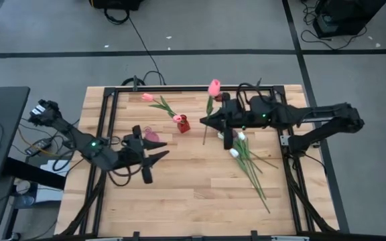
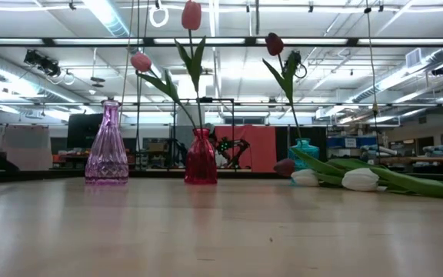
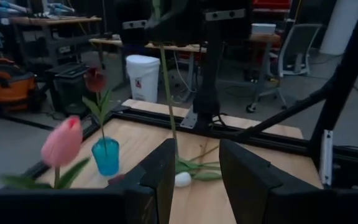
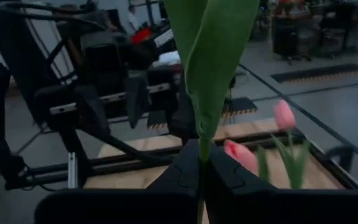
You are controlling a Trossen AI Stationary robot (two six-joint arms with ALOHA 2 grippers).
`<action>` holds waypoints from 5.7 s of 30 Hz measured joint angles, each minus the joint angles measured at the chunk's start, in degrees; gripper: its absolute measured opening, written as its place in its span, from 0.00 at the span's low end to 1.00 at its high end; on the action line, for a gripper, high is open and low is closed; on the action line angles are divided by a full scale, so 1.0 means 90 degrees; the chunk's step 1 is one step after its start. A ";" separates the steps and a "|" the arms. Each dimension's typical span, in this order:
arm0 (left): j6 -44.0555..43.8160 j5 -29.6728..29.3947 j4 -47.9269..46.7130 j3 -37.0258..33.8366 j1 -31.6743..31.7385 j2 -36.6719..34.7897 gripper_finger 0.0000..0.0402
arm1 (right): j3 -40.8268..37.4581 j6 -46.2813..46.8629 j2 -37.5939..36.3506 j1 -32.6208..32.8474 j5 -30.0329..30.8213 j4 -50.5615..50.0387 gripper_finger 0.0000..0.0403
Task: Sort flowers into vase by color
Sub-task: Put the pink tulip into the red vase, then put the right red tulip into the blue vase
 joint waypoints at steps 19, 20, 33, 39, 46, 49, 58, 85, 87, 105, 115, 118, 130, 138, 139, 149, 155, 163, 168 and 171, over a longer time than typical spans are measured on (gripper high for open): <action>0.0760 0.0233 0.0674 0.0765 0.1035 0.1843 0.35 | 0.0088 -0.0886 0.0894 0.0774 0.0134 0.1203 0.04; 0.0764 0.0214 0.0753 0.0765 0.1058 0.1883 0.36 | 0.0088 -0.0898 0.0916 0.0790 0.0135 0.1199 0.04; 0.0763 0.0499 0.1144 0.0763 0.1369 0.2026 0.43 | 0.0083 -0.1024 0.1188 0.0857 0.0135 0.1375 0.04; 0.0802 0.0568 0.1144 0.0763 0.1397 0.2026 0.17 | 0.0083 -0.1065 0.1219 0.0857 0.0175 0.1375 0.05; 0.0935 0.0706 0.1195 0.0761 0.1354 0.2026 0.03 | 0.0083 -0.0797 0.1212 0.0859 0.0075 0.1204 0.16; 0.1058 0.0637 0.1114 0.0761 0.1242 0.2006 0.02 | 0.0078 -0.0704 0.1138 0.0859 0.0062 0.0788 0.22; 0.1237 0.0113 0.0845 0.0486 0.0840 0.1662 0.02 | -0.0219 -0.0379 0.0450 0.0726 0.0342 -0.0224 0.29; 0.2534 -0.0899 0.6840 -0.2926 0.2170 0.1539 0.02 | -0.2518 0.0442 -0.1151 0.0259 0.0155 0.0099 0.29; 0.2551 -0.0751 0.6886 -0.2909 0.2367 0.1570 0.02 | -0.2593 0.0434 -0.1094 0.0293 0.0107 0.0248 0.29; 0.2067 0.0831 0.7111 -0.2909 0.3690 0.1720 0.02 | -0.2907 0.0218 -0.0871 0.0561 -0.0108 0.1054 0.29; 0.1771 0.1463 0.7083 -0.2580 0.4181 0.2224 0.02 | -0.2899 0.0143 -0.0400 0.0614 -0.0110 0.1503 0.29; 0.1768 0.1472 0.7025 -0.2405 0.4238 0.2545 0.02 | -0.2899 0.0117 -0.0345 0.0615 -0.0109 0.1497 0.29; 0.1459 0.1123 0.6860 -0.2319 0.4257 0.3197 0.02 | -0.2899 0.0097 -0.0366 0.0626 -0.0273 0.1452 0.29; 0.1381 0.1116 0.6557 -0.2319 0.4231 0.3192 0.04 | -0.2899 0.0097 -0.0366 0.0626 -0.0273 0.1471 0.29; 0.1351 0.1116 0.6508 -0.2319 0.4231 0.3192 0.05 | -0.2899 0.0097 -0.0366 0.0626 -0.0273 0.1471 0.29; 0.1217 0.1125 0.6318 -0.2319 0.4130 0.3190 0.34 | -0.2899 0.0099 -0.0371 0.0626 -0.0273 0.1471 0.29; 0.1201 0.1138 0.5769 -0.2319 0.4057 0.2921 0.41 | -0.2899 0.0097 -0.0371 0.0626 -0.0265 0.1471 0.29; 0.1256 0.1143 0.4974 -0.2319 0.3842 0.2208 0.42 | -0.2899 0.0097 -0.0371 0.0626 -0.0233 0.1474 0.29; 0.1338 0.1321 0.4391 -0.2319 0.3693 0.1750 0.42 | -0.2899 0.0097 -0.0371 0.0626 -0.0219 0.1476 0.29; 0.1338 0.1356 0.3949 -0.2321 0.3628 0.1492 0.42 | -0.2899 0.0097 -0.0371 0.0626 -0.0219 0.1476 0.29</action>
